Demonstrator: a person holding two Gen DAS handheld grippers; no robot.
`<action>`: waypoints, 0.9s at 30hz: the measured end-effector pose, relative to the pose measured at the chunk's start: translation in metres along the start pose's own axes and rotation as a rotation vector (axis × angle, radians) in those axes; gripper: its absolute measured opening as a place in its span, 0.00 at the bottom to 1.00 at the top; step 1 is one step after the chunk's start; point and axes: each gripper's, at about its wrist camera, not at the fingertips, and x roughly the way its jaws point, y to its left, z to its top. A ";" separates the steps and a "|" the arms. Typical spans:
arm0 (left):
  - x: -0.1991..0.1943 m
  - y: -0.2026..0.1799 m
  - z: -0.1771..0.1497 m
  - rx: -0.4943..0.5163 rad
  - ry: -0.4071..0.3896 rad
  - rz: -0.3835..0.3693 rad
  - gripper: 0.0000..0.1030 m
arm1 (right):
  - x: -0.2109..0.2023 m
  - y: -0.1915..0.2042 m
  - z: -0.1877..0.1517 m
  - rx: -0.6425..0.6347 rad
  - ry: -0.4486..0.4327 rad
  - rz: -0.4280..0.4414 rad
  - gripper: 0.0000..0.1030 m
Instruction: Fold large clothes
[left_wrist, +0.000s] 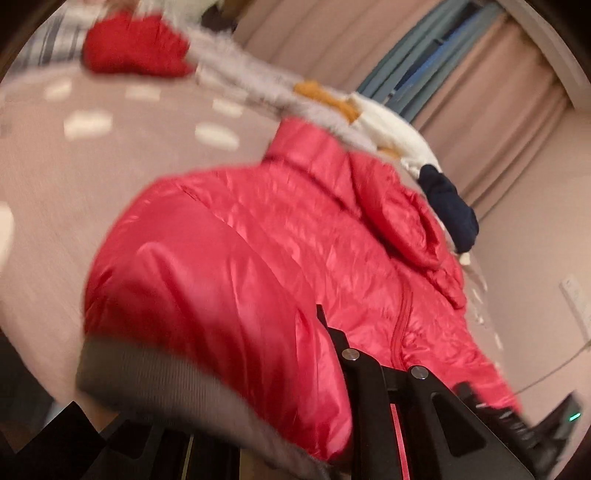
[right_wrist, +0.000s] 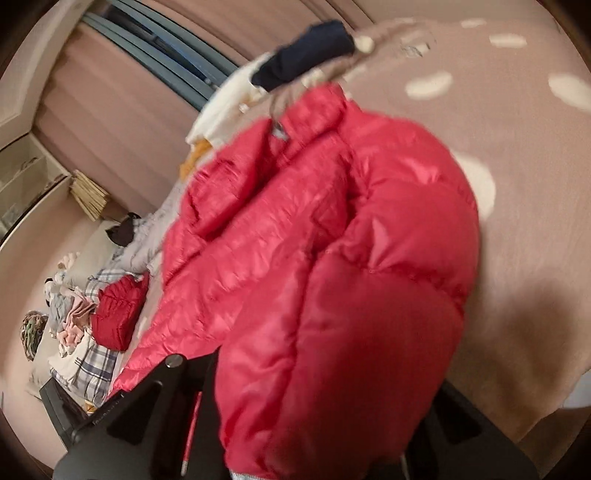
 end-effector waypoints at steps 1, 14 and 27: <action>-0.003 -0.005 0.004 0.024 -0.025 0.004 0.16 | -0.007 0.004 0.003 -0.016 -0.019 0.013 0.12; -0.097 -0.025 0.039 0.067 -0.219 -0.145 0.15 | -0.088 0.067 0.042 -0.151 -0.224 0.157 0.13; -0.130 -0.047 0.060 0.112 -0.313 -0.113 0.15 | -0.124 0.097 0.060 -0.243 -0.276 0.165 0.14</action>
